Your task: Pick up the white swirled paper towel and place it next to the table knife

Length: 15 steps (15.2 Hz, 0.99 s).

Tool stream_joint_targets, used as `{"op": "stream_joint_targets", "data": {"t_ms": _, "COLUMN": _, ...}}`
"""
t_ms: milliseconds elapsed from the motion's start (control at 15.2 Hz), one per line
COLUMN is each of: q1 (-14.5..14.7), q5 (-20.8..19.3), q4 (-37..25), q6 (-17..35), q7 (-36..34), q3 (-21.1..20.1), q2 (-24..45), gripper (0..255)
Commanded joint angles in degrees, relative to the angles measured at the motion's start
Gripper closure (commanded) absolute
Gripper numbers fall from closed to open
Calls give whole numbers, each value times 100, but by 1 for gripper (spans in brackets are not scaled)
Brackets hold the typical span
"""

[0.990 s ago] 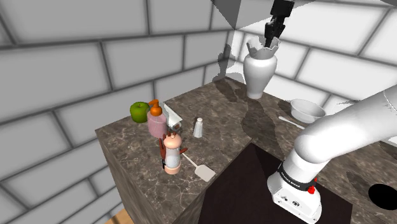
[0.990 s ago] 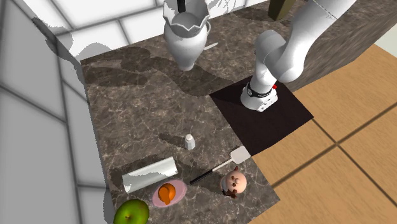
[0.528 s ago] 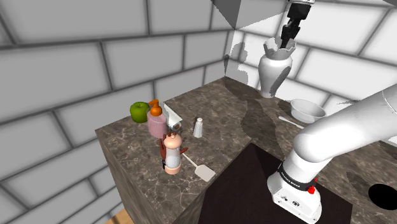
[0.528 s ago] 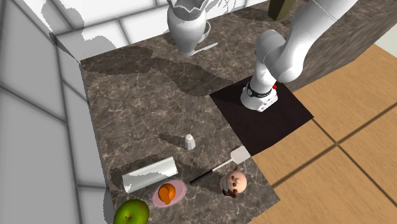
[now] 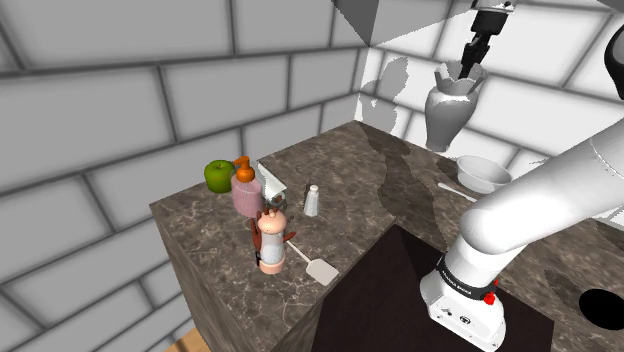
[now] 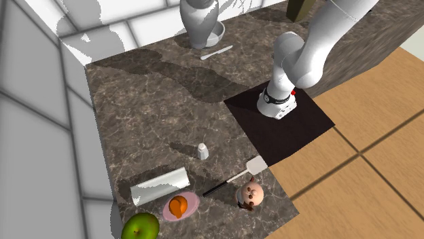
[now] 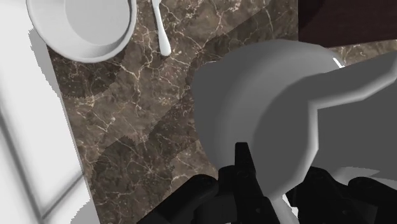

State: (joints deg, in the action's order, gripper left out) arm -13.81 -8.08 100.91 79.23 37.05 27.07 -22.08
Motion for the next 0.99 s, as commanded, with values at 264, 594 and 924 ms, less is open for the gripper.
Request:
{"op": "stream_joint_targets", "data": {"t_ms": 264, "q1": -41, "q5": -70, "q4": 583, "q6": 439, "q7": -16, "q3": 21, "q2": -165, "gripper": 255}}
{"op": "stream_joint_targets", "data": {"t_ms": 594, "q1": -73, "q5": -124, "q4": 1077, "q6": 816, "q7": -52, "q3": 34, "q2": -289, "gripper": 255}}
{"op": "stream_joint_targets", "data": {"t_ms": 924, "q1": -104, "q5": -173, "q4": 1537, "q6": 1190, "q7": -77, "q3": 60, "q2": -380, "gripper": 255}}
